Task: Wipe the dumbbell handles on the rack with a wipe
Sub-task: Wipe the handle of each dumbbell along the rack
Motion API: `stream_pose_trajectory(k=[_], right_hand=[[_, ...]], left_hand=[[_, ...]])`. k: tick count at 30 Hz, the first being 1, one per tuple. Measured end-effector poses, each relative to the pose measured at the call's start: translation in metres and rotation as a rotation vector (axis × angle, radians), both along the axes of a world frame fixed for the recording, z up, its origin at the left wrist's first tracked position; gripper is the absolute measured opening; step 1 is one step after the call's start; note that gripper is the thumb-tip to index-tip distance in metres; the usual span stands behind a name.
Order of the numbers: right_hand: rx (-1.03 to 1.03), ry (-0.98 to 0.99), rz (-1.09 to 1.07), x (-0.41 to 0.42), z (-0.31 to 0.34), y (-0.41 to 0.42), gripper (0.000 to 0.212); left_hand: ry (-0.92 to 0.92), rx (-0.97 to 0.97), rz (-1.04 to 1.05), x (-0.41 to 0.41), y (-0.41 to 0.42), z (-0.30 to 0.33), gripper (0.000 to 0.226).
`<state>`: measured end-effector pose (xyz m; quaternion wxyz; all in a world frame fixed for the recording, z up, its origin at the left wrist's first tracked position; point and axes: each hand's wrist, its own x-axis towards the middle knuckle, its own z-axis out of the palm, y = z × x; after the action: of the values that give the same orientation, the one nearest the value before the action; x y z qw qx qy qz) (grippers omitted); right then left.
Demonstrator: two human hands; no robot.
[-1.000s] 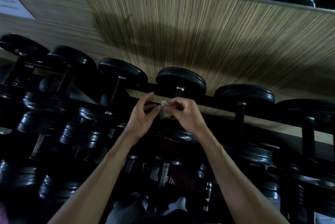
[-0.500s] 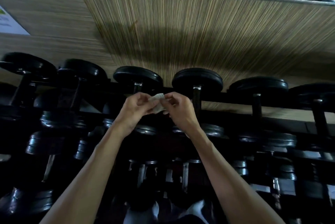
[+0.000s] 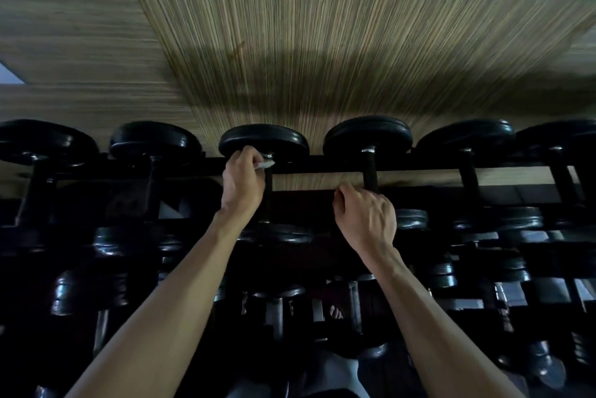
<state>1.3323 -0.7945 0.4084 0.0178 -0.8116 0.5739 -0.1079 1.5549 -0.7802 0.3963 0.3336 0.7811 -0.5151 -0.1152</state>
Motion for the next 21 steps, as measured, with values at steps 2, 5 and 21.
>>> stream_pose_trajectory(k=[2,5,21], right_hand=[[-0.027,-0.021,0.008,0.0,-0.001,0.003,0.018],[-0.047,-0.038,0.008,0.0,-0.004,0.002,0.017],[-0.029,0.032,0.081,-0.002,-0.009,-0.001,0.016]], left_hand=[[-0.011,-0.047,0.05,0.001,-0.002,0.002,0.015],[-0.001,0.032,0.119,0.002,-0.006,0.003,0.012],[0.831,0.33,0.203,0.02,0.015,-0.016,0.015]])
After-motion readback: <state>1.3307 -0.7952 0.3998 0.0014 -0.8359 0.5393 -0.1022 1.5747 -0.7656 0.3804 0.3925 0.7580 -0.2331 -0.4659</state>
